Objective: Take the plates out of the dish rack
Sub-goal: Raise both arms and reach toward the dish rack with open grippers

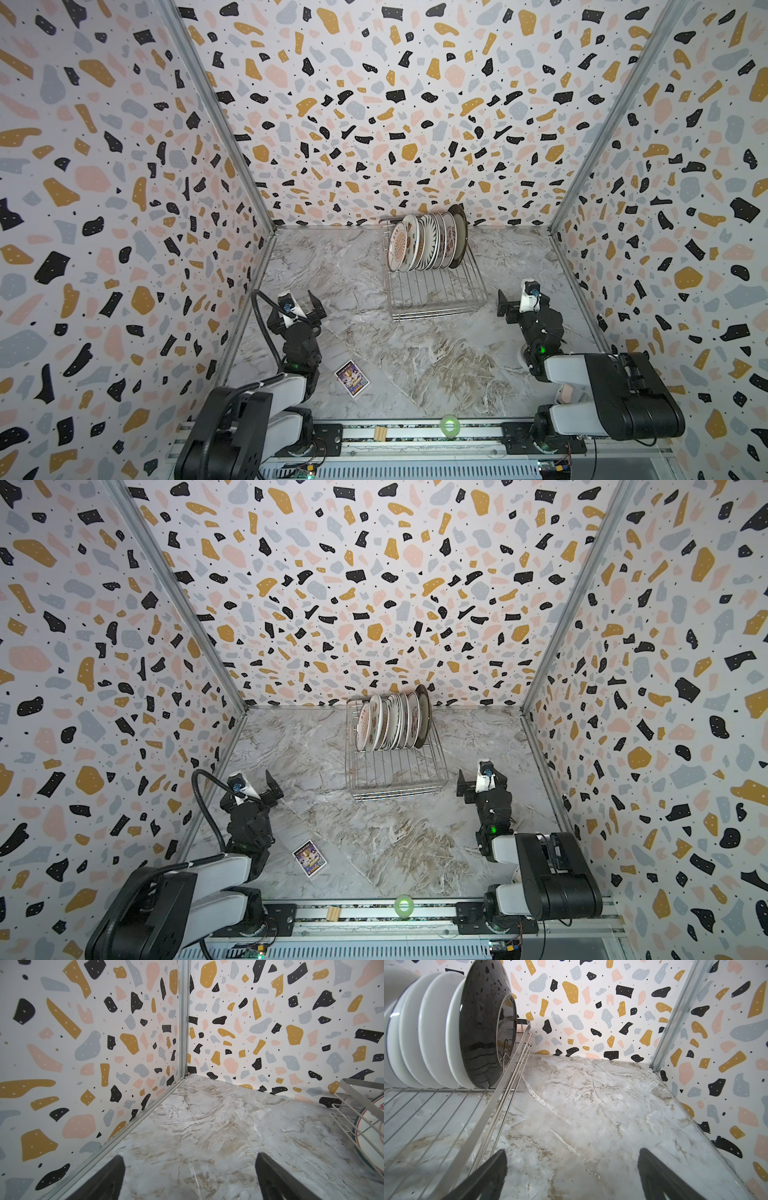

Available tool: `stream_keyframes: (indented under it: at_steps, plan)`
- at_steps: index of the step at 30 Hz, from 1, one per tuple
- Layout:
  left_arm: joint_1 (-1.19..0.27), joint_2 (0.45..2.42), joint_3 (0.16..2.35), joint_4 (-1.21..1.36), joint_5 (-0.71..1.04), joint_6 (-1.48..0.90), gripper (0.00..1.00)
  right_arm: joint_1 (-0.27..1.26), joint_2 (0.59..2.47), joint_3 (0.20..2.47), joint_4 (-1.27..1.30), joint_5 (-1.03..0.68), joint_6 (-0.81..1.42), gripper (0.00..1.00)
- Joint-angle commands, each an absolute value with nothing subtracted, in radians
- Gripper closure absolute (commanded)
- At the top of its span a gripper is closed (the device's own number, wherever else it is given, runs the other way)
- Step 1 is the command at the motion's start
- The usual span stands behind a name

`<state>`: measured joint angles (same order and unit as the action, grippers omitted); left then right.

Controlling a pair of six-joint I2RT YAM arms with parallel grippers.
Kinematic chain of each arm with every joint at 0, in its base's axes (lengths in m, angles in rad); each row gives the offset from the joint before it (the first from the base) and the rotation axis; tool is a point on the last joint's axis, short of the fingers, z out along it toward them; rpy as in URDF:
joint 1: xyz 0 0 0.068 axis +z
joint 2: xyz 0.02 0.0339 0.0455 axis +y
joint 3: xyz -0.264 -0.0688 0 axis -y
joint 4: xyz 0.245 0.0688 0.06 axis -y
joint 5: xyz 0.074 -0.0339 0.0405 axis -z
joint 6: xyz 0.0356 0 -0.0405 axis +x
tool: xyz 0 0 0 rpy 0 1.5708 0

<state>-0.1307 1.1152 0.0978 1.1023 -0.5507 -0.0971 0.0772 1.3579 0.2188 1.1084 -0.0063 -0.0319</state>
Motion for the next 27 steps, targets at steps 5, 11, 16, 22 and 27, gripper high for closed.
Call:
stream_keyframes:
  at_steps: [5, 11, 16, 22, 27]
  plan:
    - [-0.133, 0.838, 0.123, 0.948, -0.404, -0.171, 0.00, 0.100, 1.173, 0.299, 0.861, -0.059, -0.036, 0.01]
    - [-0.133, 0.828, 0.138, 1.045, -0.234, -0.498, 0.01, 0.098, 0.981, 0.317, 0.780, -0.057, 0.173, 0.01]
    - [-0.133, 0.866, 0.232, 0.989, -0.084, -0.674, 0.00, 0.110, 0.901, 0.395, 0.724, -0.246, 0.234, 0.01]
    - [-0.132, 0.933, 0.264, 1.080, 0.098, -0.721, 0.00, 0.080, 0.937, 0.410, 0.755, -0.475, 0.379, 0.01]
    - [-0.133, 0.936, 0.146, 1.348, 0.049, -0.821, 0.00, 0.072, 0.948, 0.404, 0.865, -0.513, 0.406, 0.01]
